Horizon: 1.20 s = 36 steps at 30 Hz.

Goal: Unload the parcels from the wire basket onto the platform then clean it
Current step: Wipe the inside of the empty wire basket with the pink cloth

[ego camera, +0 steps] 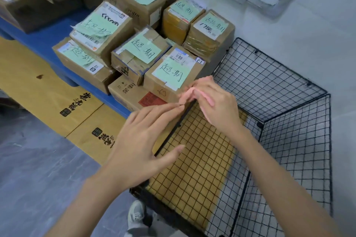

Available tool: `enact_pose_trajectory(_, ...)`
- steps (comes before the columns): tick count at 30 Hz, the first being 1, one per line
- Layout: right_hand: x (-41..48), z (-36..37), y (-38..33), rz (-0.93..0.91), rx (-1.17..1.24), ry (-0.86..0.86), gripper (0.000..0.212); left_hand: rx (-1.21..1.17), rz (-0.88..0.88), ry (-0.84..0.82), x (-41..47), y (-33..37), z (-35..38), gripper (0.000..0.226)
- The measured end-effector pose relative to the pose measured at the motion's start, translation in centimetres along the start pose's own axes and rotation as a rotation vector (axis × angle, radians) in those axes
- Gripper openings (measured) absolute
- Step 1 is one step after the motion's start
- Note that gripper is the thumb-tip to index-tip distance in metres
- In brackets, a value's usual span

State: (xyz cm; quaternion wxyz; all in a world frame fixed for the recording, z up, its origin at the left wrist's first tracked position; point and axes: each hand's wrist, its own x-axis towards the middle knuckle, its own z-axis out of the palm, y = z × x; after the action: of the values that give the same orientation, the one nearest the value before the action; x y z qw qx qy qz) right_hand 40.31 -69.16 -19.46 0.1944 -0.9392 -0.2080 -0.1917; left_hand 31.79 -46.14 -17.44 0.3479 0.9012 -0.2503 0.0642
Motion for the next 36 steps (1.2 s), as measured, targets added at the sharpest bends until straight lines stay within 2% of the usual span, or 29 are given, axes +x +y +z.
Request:
enact_pose_trajectory(4,-1.3,0.8,-1.0,0.074,0.153,0.101,0.028,0.012,-0.002,-0.078,1.0,0.8,1.1,0.065)
enact_pose_trajectory(8,-3.1,1.5,-2.8,0.068,0.352,0.068,0.031,-0.023,-0.039,-0.105,1.6,0.7,1.8,0.067)
enact_pose_trajectory(13,-1.8,1.0,-0.5,-0.078,0.234,-0.007,0.035,-0.2,-0.108,-0.09,1.9,0.5,2.2,0.066)
enact_pose_trajectory(22,-2.4,0.1,0.1,0.009,0.21,0.01,0.028,-0.214,-0.076,-0.238,2.1,0.7,3.0,0.077)
enact_pose_trajectory(27,-2.5,-0.7,0.5,0.052,0.25,-0.022,0.025,-0.198,-0.058,-0.2,3.3,1.7,3.4,0.069)
enact_pose_trajectory(31,-1.5,-0.4,0.9,-0.005,0.244,-0.084,0.03,-0.221,-0.11,-0.119,5.1,1.1,3.8,0.049)
enact_pose_trajectory(36,1.5,-0.7,5.2,0.082,0.137,0.009,0.03,-0.244,-0.129,-0.143,6.7,0.9,4.8,0.047)
